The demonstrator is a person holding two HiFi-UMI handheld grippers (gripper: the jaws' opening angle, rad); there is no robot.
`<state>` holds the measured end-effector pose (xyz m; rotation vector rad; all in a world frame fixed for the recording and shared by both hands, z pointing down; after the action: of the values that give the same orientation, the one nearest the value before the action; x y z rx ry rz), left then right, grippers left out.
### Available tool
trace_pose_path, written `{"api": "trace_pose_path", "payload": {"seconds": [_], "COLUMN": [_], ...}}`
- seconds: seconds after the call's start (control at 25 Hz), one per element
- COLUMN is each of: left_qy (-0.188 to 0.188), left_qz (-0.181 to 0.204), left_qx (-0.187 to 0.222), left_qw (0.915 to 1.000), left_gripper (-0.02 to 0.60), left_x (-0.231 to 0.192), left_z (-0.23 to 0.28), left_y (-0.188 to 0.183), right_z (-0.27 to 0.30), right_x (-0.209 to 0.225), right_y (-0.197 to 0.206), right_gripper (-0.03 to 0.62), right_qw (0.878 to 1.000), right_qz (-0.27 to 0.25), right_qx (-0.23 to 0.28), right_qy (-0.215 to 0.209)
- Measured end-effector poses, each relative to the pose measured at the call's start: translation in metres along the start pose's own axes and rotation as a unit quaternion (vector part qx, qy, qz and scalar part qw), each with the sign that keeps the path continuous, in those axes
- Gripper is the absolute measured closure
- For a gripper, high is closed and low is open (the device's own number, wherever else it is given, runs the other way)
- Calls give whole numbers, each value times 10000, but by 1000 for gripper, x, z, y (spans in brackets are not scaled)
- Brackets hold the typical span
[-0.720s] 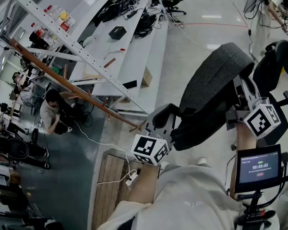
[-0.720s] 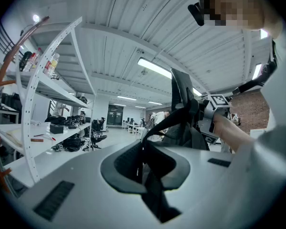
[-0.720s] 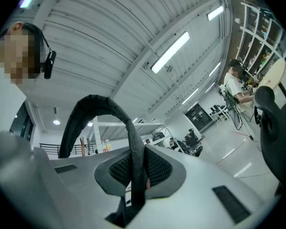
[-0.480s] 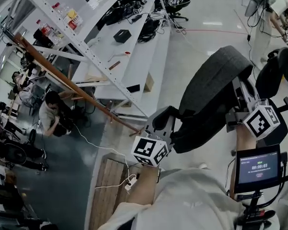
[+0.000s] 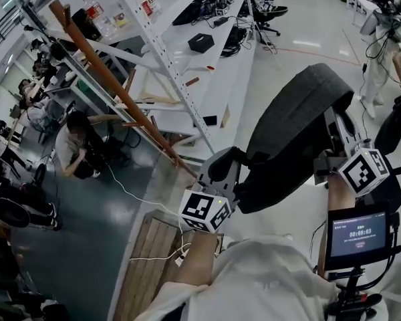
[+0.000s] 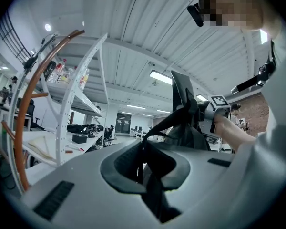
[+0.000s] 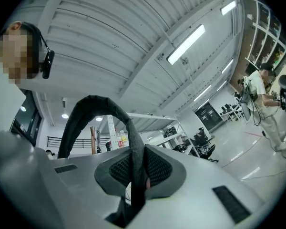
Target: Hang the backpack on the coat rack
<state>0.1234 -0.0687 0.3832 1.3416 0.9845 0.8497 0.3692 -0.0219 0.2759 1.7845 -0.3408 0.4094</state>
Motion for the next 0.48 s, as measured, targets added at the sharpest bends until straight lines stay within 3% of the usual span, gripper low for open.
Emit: {"api": "trace_pose_path", "payload": {"seconds": [0.16, 0.48], "left_qy": [-160, -619], "left_qz": [27, 6], "left_qx": [159, 341], "left_qw": [9997, 9975], "left_gripper": [552, 552], "left_x": [-45, -94], "left_z": [-47, -128], "left_y": [-5, -21], "right_z": [25, 56], "right_x": [-49, -141], "right_y": [38, 75], "right_gripper": [548, 548], "right_qw": [9998, 9983], "right_qz": [121, 88], "right_qx": [-105, -283], "right_qy": [-142, -493]}}
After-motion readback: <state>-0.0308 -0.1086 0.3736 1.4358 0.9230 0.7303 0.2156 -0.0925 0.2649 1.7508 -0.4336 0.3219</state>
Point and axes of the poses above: the fingertips, and each gripper's own axes: z forward along the fingers, x to its right, y out of its underside, the point moved 3 cm from there along -z, backward along the fingers, and after that the axes turned 11 degrees about y, right-handed, at the moved point
